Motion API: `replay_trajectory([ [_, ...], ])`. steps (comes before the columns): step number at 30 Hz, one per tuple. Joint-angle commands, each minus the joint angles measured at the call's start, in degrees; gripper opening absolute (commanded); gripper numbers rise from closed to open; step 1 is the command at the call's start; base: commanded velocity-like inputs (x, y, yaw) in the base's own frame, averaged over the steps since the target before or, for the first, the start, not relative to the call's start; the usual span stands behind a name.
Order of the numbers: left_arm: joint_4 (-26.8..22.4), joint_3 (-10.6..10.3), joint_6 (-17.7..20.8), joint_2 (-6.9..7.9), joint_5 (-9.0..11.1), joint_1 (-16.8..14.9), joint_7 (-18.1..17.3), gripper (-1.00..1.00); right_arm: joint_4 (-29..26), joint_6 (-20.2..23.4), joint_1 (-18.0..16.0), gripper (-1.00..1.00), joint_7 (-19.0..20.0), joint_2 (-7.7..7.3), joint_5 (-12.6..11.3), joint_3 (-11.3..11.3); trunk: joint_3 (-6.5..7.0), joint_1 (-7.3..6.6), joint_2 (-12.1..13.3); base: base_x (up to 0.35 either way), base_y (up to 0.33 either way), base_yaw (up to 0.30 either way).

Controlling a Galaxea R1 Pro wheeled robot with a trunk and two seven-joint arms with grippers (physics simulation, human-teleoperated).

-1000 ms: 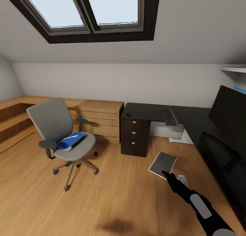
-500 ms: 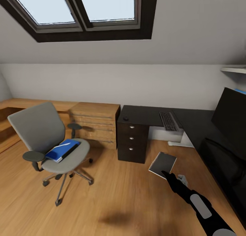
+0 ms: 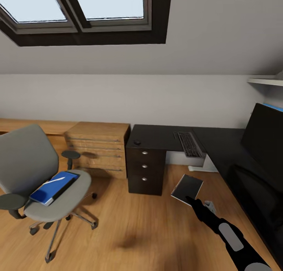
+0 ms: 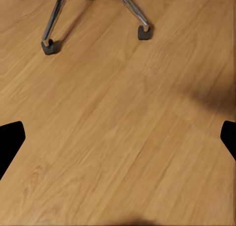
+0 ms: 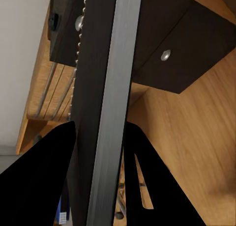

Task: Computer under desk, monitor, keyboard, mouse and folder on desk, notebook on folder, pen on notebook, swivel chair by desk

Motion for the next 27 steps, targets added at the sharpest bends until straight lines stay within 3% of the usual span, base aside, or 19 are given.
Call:
replay_trajectory([
  [1,0.0,0.0,-0.2,-0.02,0.4,0.0,0.0,1.0,0.0,0.5,0.0,-1.0,0.1,0.02,-0.5,-0.2,-0.06,0.03,0.0,0.332,-0.033,-0.011],
  [9,0.0,0.0,-0.2,-0.02,0.4,0.0,0.0,1.0,0.0,0.5,0.0,-1.0,0.0,0.02,-0.5,-0.2,-0.05,0.03,0.0,0.287,-0.105,-0.003],
  [18,0.0,0.0,-0.2,-0.02,0.4,0.0,0.0,1.0,-0.1,0.5,0.0,-1.0,0.0,0.02,-0.5,-0.2,-0.05,0.03,0.0,0.071,-0.018,0.0],
  [27,0.0,0.0,-0.2,-0.02,0.4,0.0,0.0,1.0,-0.1,0.5,0.0,-1.0,0.1,0.02,-0.5,-0.1,-0.05,0.03,0.0,0.322,0.0,0.0],
])
